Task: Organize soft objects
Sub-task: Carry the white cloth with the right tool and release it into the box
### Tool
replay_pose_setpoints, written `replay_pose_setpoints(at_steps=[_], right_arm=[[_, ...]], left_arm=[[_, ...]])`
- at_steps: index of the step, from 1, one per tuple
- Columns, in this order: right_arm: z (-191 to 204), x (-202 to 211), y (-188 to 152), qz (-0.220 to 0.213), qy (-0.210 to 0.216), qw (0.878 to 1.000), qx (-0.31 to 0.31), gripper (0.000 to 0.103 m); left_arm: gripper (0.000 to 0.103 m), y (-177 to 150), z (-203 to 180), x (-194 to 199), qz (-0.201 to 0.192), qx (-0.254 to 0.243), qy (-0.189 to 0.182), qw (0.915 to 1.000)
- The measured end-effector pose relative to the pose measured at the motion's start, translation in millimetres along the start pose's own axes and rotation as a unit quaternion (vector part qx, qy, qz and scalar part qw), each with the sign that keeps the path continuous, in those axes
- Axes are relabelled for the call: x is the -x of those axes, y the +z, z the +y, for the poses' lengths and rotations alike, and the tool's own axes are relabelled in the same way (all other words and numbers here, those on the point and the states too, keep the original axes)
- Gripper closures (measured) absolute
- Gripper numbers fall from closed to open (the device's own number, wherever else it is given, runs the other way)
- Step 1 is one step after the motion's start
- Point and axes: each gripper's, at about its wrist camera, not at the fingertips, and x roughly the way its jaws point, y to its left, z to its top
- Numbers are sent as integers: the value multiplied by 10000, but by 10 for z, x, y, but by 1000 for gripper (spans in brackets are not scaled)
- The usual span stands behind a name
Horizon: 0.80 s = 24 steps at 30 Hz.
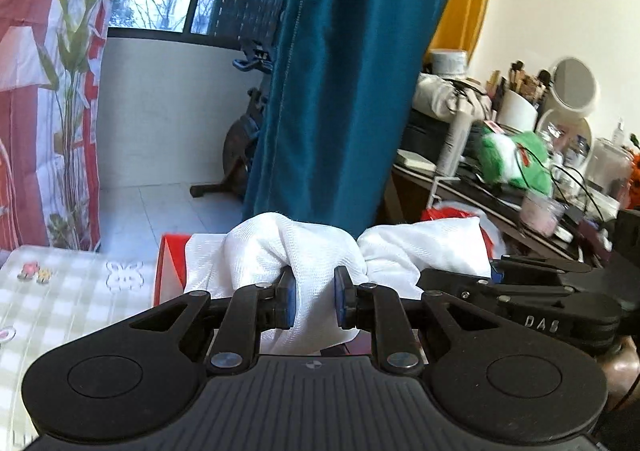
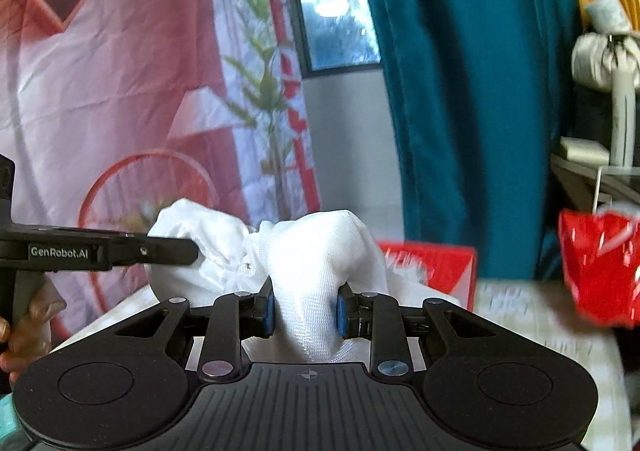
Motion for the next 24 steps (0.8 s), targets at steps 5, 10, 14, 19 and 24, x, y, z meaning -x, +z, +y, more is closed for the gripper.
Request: replay_pose_setpoints(at_steps=[5, 10, 14, 19, 24], right_arm=[[-61, -389, 131, -220, -327, 9974, 599, 78], [-188, -788, 57, -137, -398, 9980, 478, 78], [-278, -1075, -143, 192, -438, 9984, 289, 78], [-350, -1273, -397, 526, -540, 9971, 42, 78], [-371, -1347, -550, 774, -626, 9950, -46, 73]], left_arm=[[83, 41, 123, -334, -81, 145, 304, 9994], [84, -87, 294, -663, 244, 405, 565, 9973], [84, -235, 381, -844, 527, 533, 732, 9945], [83, -410, 395, -971, 871, 517, 818, 9915], [83, -462, 426, -989, 1050, 463, 846, 9898]])
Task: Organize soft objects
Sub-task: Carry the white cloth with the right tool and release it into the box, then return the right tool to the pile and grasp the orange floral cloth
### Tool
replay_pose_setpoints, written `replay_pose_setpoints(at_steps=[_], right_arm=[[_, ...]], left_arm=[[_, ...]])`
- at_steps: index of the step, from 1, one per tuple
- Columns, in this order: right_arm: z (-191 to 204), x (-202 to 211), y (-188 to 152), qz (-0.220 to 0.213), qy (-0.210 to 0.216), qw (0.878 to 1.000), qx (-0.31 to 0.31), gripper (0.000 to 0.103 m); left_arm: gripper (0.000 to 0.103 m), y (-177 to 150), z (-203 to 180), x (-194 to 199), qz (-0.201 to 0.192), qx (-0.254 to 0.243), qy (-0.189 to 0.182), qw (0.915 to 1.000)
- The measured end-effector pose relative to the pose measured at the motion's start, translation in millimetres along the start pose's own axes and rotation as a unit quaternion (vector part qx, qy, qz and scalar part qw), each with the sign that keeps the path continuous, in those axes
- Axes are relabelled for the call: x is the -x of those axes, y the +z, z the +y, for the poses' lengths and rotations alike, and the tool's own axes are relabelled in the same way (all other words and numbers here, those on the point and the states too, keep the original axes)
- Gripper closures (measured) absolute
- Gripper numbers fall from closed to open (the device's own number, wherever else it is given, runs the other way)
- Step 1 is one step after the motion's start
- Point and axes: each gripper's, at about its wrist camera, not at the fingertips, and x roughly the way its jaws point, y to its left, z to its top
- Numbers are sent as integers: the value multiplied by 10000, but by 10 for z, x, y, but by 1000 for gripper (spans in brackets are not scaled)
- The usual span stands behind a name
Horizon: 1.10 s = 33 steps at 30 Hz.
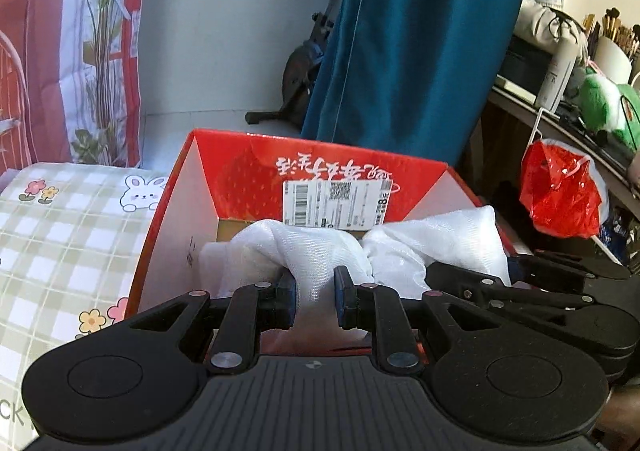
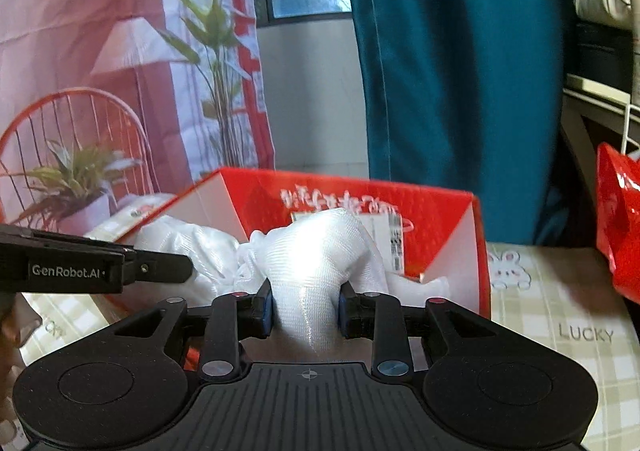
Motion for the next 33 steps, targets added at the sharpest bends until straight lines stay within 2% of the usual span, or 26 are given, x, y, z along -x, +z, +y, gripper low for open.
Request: replay_pose_setpoints(at_steps=[3, 5, 13, 23, 29, 33], right_arm=[[-18, 12, -59, 75, -90, 9999, -34, 66], [-10, 31, -94, 108, -194, 9997, -38, 60], [-39, 232, -153, -14, -462, 9989, -53, 51], [13, 770, -238, -311, -245, 9991, -162, 50], [132, 1132, -437, -375, -44, 9990, -245, 50], [220, 1306, -655, -261, -22, 9993, -255, 51]], left_arm=[[77, 6, 10, 12, 18, -63, 62, 10000], [64, -5, 28, 40, 22, -79, 79, 9999], [44, 2, 0, 295, -206, -190, 150, 9995], [40, -188, -88, 754, -136, -314, 99, 9994], [33, -532, -115, 1009, 83, -394, 62, 9992], [33, -860, -57, 1105, 431, -203, -34, 9989]])
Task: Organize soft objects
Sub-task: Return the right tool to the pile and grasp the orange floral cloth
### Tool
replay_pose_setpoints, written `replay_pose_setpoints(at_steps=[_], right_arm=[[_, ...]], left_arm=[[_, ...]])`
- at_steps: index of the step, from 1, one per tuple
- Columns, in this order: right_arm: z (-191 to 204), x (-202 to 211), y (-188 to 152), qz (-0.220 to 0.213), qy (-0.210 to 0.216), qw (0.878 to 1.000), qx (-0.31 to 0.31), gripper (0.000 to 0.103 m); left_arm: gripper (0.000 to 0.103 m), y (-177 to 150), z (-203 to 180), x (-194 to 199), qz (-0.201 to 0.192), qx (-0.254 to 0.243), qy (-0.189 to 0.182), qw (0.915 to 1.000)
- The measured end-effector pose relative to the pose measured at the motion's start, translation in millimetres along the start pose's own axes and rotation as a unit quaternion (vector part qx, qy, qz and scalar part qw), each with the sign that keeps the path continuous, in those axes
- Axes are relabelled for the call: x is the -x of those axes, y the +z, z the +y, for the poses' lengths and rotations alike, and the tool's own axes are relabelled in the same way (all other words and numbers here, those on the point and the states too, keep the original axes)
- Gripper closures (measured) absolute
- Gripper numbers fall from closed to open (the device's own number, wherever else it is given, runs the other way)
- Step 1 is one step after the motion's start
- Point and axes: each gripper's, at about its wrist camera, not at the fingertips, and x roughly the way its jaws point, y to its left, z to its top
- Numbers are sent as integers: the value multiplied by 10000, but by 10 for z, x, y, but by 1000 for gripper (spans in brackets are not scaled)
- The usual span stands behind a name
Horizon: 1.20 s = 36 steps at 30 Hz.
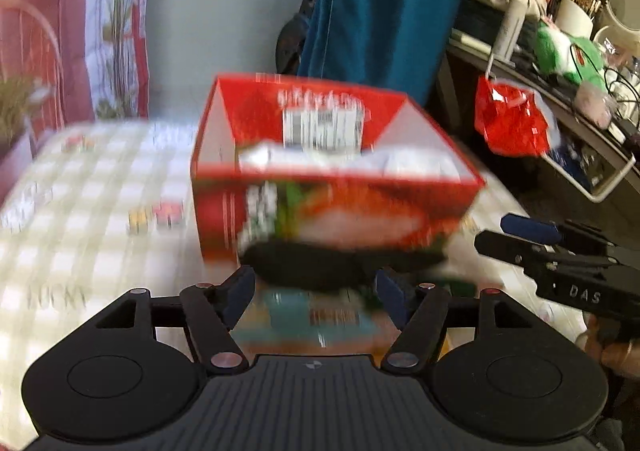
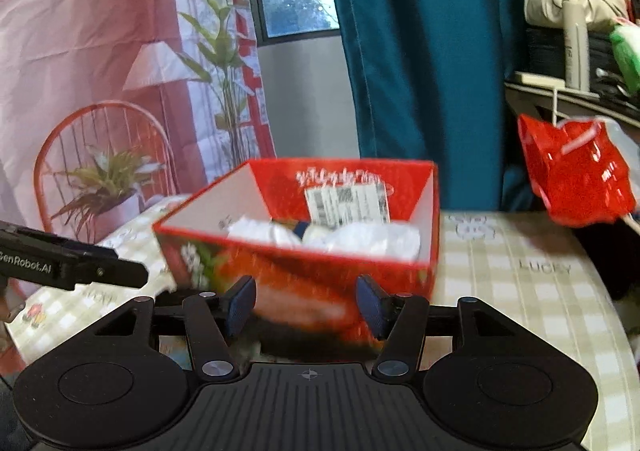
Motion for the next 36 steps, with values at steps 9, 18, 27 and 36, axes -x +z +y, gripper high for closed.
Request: replay_pose_setpoints(at_steps=[9, 18, 27, 36], right_arm=[[74, 129, -449, 509, -77, 9986, -107, 51], [172, -94, -789, 1333, -4, 9911, -25, 51], [210, -268, -941, 1979, 74, 9801, 118, 51], [279, -316, -1016, 2197, 84, 9749, 360, 43]], left_arm=[[33, -499, 114, -221, 619, 262, 165, 9976], [33, -725, 277, -428, 993, 605, 246, 9929], [36, -835, 263, -544, 1234, 532, 18, 9909], [47, -855, 232, -567, 1092, 407, 51, 9932]])
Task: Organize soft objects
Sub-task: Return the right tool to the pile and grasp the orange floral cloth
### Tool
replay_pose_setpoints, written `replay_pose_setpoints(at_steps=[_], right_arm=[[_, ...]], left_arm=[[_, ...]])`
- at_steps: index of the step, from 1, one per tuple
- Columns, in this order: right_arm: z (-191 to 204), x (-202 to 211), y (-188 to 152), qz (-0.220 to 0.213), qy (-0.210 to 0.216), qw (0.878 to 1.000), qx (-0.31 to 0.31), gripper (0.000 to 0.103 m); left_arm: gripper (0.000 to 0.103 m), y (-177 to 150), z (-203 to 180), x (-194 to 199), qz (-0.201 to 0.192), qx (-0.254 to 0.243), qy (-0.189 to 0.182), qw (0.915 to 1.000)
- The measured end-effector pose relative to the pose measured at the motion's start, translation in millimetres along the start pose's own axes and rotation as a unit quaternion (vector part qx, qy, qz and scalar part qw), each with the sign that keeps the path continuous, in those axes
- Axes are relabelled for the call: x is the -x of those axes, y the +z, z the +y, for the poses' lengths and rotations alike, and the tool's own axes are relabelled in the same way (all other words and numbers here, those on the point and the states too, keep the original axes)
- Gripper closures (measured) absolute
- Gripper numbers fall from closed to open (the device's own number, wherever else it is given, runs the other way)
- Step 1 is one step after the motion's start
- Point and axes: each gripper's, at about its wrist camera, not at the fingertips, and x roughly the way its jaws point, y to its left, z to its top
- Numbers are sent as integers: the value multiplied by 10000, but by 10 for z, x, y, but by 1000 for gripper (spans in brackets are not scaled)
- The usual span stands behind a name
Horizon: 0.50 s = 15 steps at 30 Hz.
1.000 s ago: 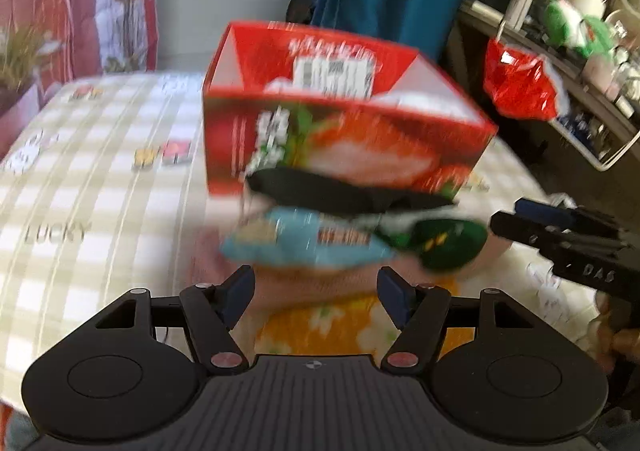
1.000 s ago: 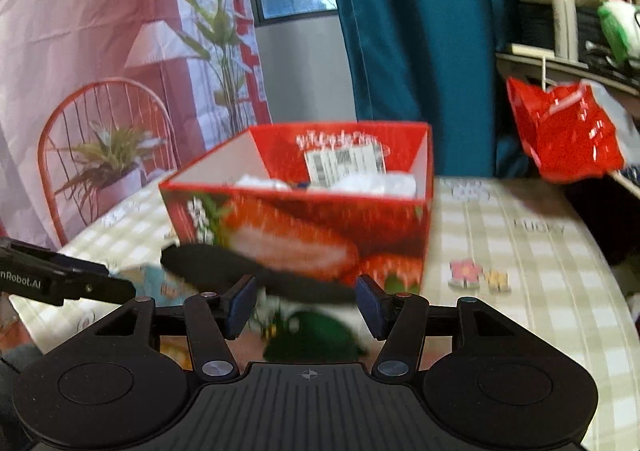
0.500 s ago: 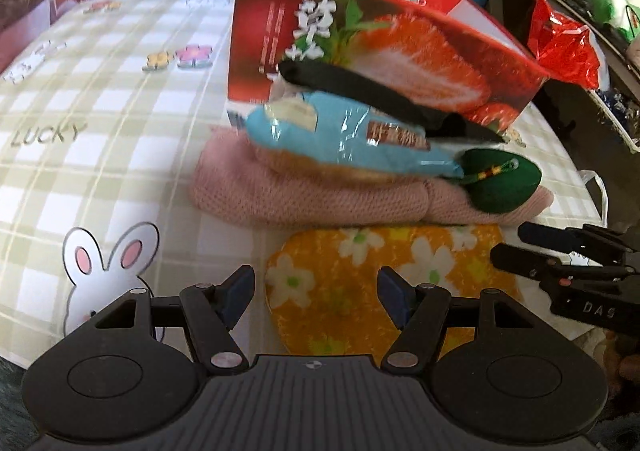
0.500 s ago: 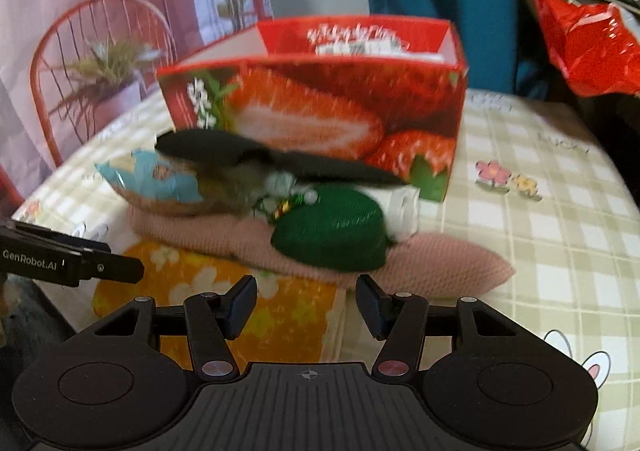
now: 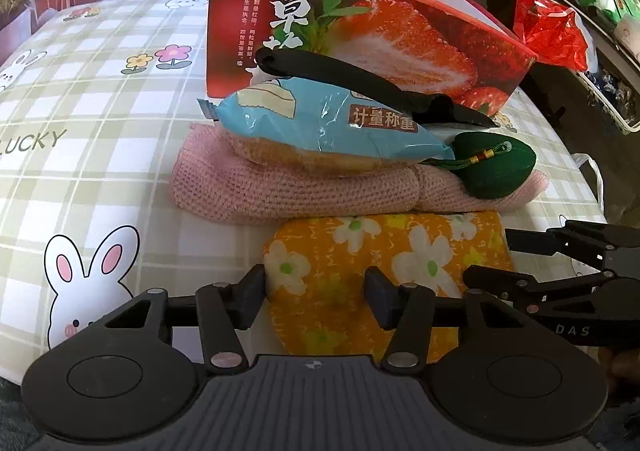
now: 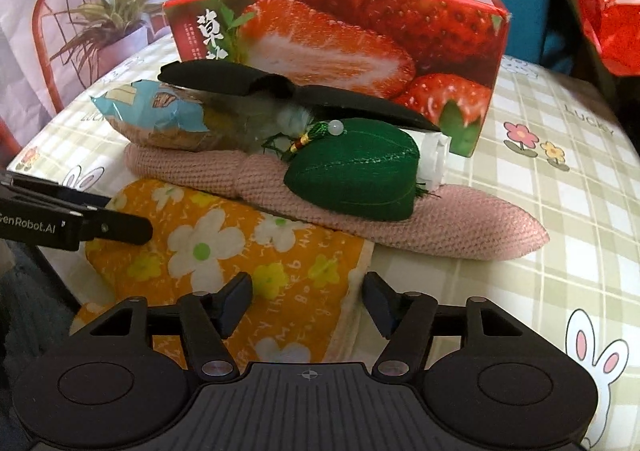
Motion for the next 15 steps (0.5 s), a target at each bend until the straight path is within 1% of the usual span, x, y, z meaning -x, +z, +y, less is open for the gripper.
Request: replay_pose_setpoints(at_steps=[2, 10, 15], right_arm=[[17, -9, -1, -10, -29, 10000, 93, 43], [-8, -11, 2, -22, -18, 9999, 100, 44], [4, -13, 6, -18, 14, 9999, 126, 48]], left_arm=[[47, 1, -5, 3, -6, -22, 5, 10000], [46, 10, -31, -24, 17, -122, 12, 9999], [45, 6, -26, -20, 29, -168, 12, 9999]])
